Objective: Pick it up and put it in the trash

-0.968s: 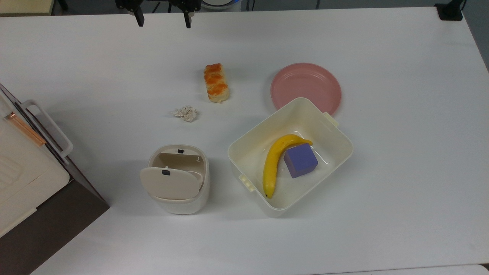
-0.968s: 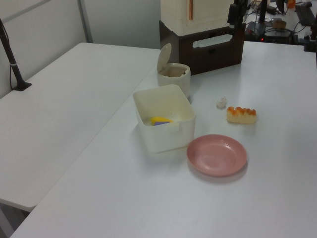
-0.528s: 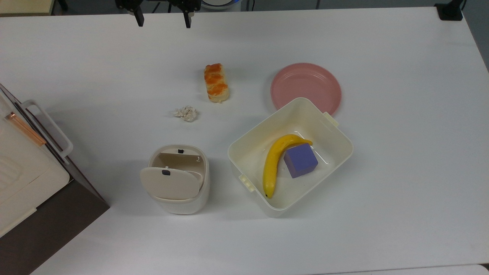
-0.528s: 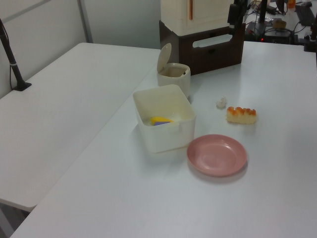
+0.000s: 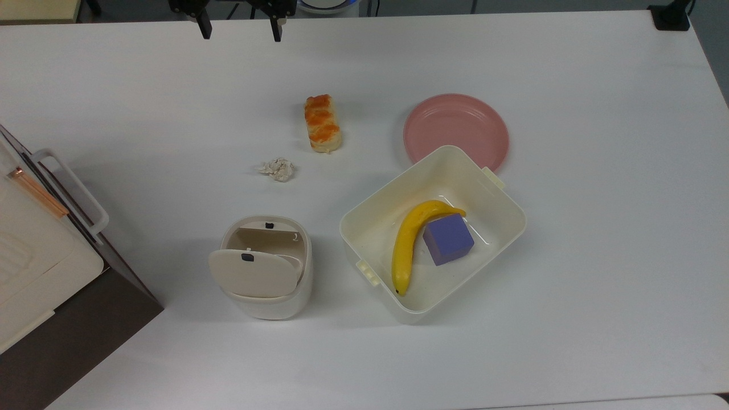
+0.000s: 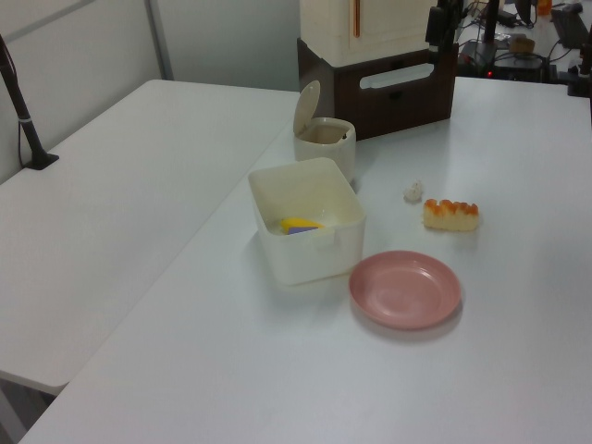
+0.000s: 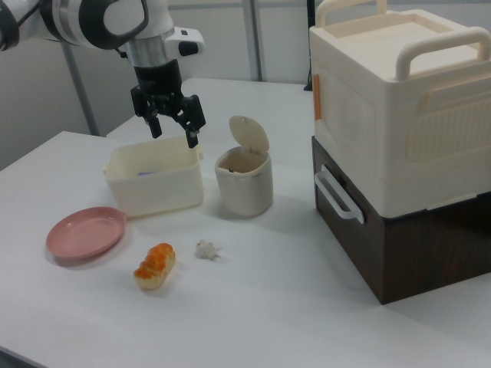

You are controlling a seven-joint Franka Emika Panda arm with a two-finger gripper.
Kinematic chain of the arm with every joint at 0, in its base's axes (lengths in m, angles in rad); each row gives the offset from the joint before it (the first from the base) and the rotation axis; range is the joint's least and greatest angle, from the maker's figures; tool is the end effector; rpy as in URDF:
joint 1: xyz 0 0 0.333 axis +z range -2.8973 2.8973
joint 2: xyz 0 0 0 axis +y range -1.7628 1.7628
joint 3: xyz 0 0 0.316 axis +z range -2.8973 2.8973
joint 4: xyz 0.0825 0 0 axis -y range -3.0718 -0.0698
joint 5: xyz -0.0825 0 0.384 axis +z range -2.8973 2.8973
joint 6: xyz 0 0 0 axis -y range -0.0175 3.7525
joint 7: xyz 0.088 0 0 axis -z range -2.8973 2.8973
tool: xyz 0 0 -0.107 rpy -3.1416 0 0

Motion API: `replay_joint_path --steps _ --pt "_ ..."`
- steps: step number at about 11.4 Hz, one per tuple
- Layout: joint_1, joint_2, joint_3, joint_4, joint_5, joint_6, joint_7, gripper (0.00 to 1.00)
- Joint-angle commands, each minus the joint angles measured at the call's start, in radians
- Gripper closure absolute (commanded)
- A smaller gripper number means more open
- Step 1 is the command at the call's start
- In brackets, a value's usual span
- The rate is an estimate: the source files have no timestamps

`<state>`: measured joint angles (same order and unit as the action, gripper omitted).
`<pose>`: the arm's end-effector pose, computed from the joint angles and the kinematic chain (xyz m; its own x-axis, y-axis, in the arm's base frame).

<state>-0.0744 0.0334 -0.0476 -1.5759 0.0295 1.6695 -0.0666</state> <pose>0.5703 -0.0666 0.6123 0.9964 -0.0579 0.0619 -0.0566 -0.9981 -0.0238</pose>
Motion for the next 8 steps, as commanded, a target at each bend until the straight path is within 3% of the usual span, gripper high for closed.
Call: replay_joint_path --steps 1,8 --pt "0.024 -0.030 -0.023 -0.030 0.027 -0.008 0.016 0.00" --pt "0.025 -0.033 -0.021 -0.030 0.026 -0.008 0.013 0.00"
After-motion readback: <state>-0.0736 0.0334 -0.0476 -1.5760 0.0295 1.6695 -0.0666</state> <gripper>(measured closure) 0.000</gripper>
